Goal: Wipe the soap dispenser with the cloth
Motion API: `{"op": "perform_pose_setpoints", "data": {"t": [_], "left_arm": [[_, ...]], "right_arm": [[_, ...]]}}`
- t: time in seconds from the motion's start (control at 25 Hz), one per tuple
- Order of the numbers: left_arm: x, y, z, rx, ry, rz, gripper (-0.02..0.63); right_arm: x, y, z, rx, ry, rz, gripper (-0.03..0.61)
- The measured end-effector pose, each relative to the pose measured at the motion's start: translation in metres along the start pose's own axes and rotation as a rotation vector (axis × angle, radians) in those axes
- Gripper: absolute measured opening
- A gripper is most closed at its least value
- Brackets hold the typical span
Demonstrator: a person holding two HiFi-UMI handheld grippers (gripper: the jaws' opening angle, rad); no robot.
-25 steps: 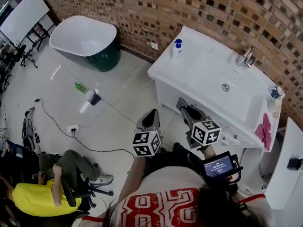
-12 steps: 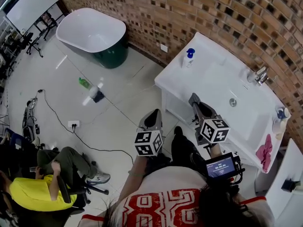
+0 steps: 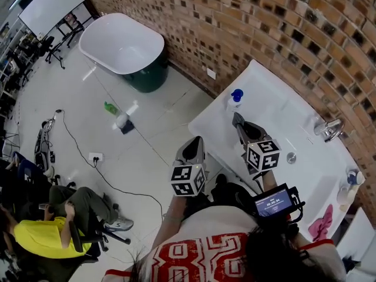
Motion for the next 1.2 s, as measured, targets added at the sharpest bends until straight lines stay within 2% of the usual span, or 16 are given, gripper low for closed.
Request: {"op": "perform_pose_setpoints", "data": {"t": [0.2, 0.48, 0.76, 0.92, 1.2], "left_arm": [[0.01, -0.005, 0.007, 0.054, 0.071, 0.017, 0.003], [0.04, 0.008, 0.033, 0.061, 0.115, -0.023, 0.003], [0.036, 0.026, 0.06, 0.076, 0.029, 0.021, 0.003], [0.042, 0.027, 0.066, 0.094, 0.013, 0.03, 0.003], [0.048, 0.032, 0.082, 0.096, -0.006, 0.032, 0.003]], "right_arm": [[-0.007, -0.005, 0.033, 0.055, 0.04, -0.043, 0.048], [-0.018, -0.005, 0.066, 0.09, 0.016, -0.061, 0.048], [-0.031, -0.005, 0.071, 0.126, -0.026, -0.086, 0.046], [-0.035, -0.006, 0.066, 0.128, -0.06, -0.098, 0.048], [-0.054, -0.009, 0.06, 0.128, -0.118, -0.058, 0.048]]}}
Point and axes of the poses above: the fingertips, and each gripper's own axes: z forward along the fingers, x to its left, y out of its top, the point moved 9 cm from there along -z, backward along the fingers, and after that the axes turned 1 degree about -y, right-handed, at the moved point
